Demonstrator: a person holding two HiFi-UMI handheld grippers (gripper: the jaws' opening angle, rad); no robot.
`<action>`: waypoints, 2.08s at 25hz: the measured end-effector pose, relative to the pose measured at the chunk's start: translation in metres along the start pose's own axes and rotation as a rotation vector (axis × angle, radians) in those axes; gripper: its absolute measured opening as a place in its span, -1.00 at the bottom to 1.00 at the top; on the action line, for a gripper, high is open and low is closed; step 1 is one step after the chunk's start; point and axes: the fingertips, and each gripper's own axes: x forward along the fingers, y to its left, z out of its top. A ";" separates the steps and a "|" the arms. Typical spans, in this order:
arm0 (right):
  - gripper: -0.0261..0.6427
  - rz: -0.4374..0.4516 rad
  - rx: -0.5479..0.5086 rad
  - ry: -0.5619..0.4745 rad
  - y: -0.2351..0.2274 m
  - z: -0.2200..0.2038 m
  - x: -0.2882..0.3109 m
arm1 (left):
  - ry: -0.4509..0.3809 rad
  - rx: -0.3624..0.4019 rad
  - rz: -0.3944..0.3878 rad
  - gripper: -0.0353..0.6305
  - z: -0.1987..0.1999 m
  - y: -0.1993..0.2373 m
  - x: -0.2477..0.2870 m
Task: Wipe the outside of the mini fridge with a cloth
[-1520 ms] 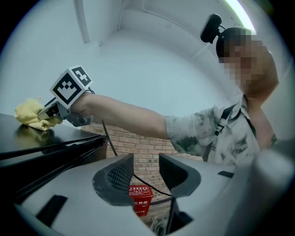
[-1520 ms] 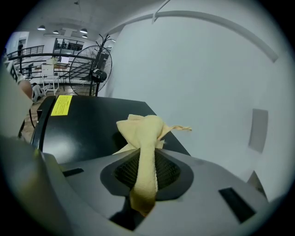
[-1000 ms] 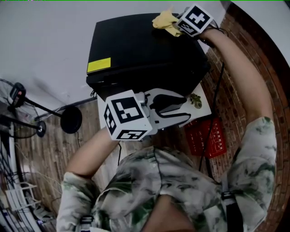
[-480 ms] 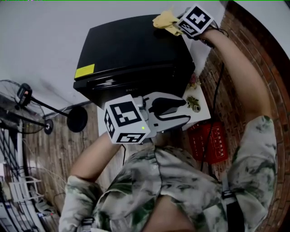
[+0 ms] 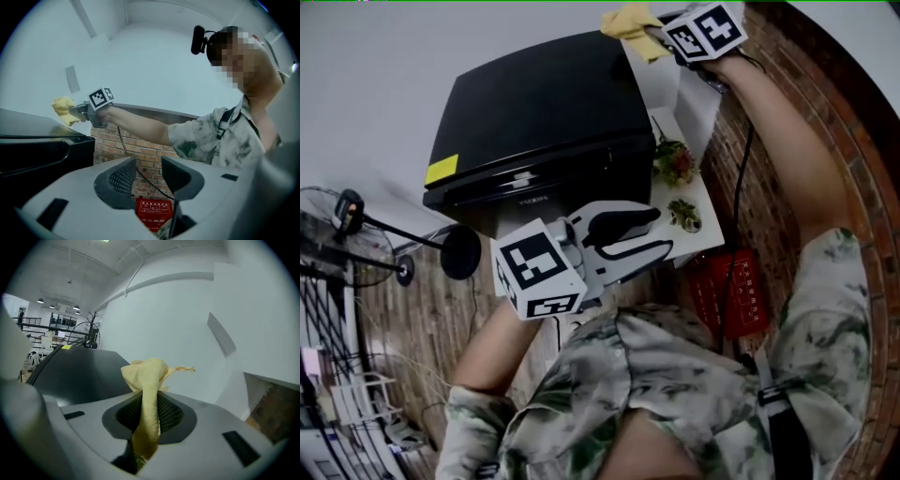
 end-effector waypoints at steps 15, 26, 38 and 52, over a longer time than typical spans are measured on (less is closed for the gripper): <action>-0.67 0.069 0.142 -0.036 0.009 -0.079 0.053 | 0.056 -0.024 0.102 -0.40 -0.024 0.019 0.036; -0.67 0.147 0.213 0.021 0.043 -0.155 0.098 | 0.075 -0.064 0.147 -0.41 -0.042 0.028 0.037; -0.67 0.193 0.239 0.141 0.084 -0.240 0.131 | 0.054 -0.084 0.133 -0.40 -0.044 0.017 0.041; -0.67 0.183 0.363 0.285 0.113 -0.330 0.146 | 0.052 -0.104 0.150 -0.40 -0.050 0.011 0.037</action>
